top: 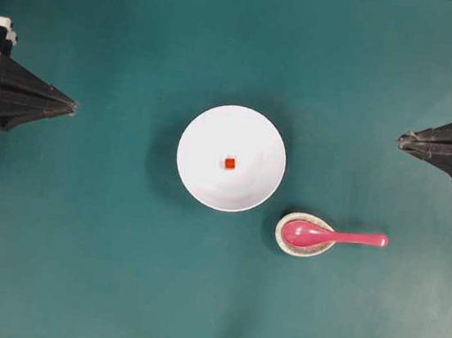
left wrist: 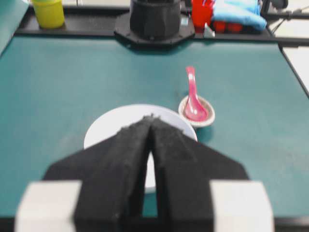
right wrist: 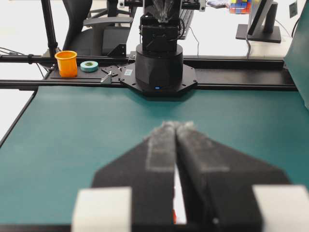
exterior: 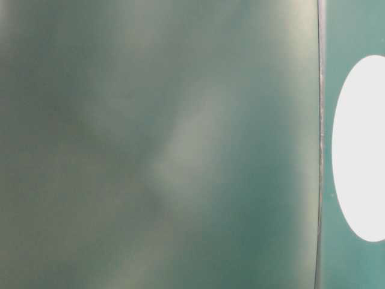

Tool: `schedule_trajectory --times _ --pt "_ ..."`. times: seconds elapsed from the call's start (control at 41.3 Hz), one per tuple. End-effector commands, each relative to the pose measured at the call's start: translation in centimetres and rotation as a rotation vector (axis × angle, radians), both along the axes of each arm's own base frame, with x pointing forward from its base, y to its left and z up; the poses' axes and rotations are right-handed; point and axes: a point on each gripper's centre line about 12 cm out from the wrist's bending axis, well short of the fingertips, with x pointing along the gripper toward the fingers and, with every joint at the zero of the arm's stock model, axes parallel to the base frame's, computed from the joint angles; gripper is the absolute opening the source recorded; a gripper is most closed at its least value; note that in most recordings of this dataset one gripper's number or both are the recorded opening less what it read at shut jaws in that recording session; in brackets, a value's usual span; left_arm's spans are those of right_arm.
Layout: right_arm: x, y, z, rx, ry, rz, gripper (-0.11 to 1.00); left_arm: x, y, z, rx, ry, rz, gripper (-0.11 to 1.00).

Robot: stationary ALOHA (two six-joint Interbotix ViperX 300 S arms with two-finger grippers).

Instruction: Grip the spoon and scoop the red block from the bowl with right arm.

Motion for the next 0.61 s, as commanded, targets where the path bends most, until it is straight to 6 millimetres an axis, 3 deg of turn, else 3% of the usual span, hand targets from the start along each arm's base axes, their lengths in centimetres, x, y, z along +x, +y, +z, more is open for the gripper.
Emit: schedule_trajectory --times 0.0,0.145,0.242,0.582 --pt "0.2 0.06 1.18 0.006 -0.029 0.003 0.0 0.28 0.0 0.88 0.0 -0.006 0.0 0.01" --pt "0.28 0.06 1.08 0.008 -0.025 0.003 0.01 0.28 -0.03 0.88 0.0 0.002 -0.002 0.01" --pt "0.28 0.05 1.08 0.011 -0.025 0.003 0.08 0.28 -0.03 0.88 0.0 0.002 -0.002 0.01" --pt "0.39 0.0 0.59 0.075 0.009 0.001 0.46 0.3 -0.03 0.99 0.0 0.0 -0.002 0.01"
